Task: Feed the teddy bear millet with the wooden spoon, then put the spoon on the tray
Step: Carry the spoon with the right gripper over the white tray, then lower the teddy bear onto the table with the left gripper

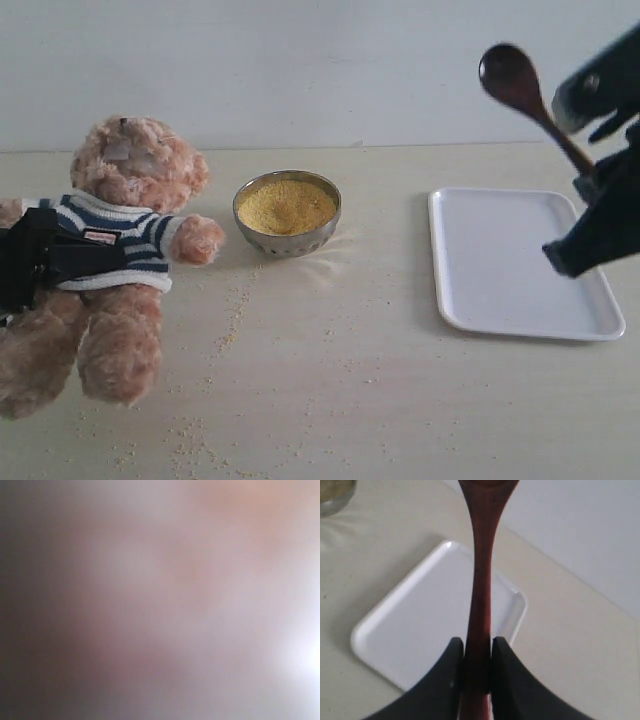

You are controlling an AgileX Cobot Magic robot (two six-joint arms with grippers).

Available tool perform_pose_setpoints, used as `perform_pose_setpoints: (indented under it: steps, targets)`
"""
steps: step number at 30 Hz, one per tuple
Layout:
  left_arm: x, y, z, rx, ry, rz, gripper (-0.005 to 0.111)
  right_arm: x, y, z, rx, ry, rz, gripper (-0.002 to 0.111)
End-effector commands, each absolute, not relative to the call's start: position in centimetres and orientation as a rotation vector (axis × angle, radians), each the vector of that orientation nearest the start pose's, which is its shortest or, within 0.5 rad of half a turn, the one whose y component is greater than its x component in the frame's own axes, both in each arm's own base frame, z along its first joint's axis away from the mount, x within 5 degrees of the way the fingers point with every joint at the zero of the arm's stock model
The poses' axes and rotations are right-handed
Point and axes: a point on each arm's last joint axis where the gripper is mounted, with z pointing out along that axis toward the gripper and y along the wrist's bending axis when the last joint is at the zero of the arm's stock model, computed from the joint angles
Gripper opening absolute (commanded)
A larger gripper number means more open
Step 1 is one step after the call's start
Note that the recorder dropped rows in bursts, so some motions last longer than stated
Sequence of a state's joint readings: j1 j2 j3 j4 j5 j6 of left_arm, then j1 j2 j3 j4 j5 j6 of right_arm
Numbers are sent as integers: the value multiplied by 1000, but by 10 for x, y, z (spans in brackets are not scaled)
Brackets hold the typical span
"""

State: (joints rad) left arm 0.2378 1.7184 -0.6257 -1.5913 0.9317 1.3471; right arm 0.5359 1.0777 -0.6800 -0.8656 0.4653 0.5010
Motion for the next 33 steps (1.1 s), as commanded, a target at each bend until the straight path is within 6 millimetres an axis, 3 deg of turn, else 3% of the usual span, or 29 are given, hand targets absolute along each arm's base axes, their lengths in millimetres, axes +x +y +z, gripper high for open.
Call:
perform_pose_setpoints:
  steps: [1,5,17,20,23,26,33]
  targets:
    - [280,-5,157,-228,2296,-1165,5,188,88,251,-781,2032,-107,0]
    - [280,-3,156,-240,2306,-1137,5,187,95,246,-759,2013,9,0]
    - [282,0,153,-281,2317,-1078,5,197,98,228,-689,2120,24,0]
    - [282,0,153,-272,2316,-1075,5,208,89,218,-606,2175,-12,0]
    - [282,0,153,-259,2316,-1072,5,226,71,226,-358,2174,86,0]
    - [283,0,154,-259,2304,-1068,5,229,70,232,-355,2112,207,0]
    - [285,4,152,-162,2301,-959,5,229,74,234,-379,2086,261,0]
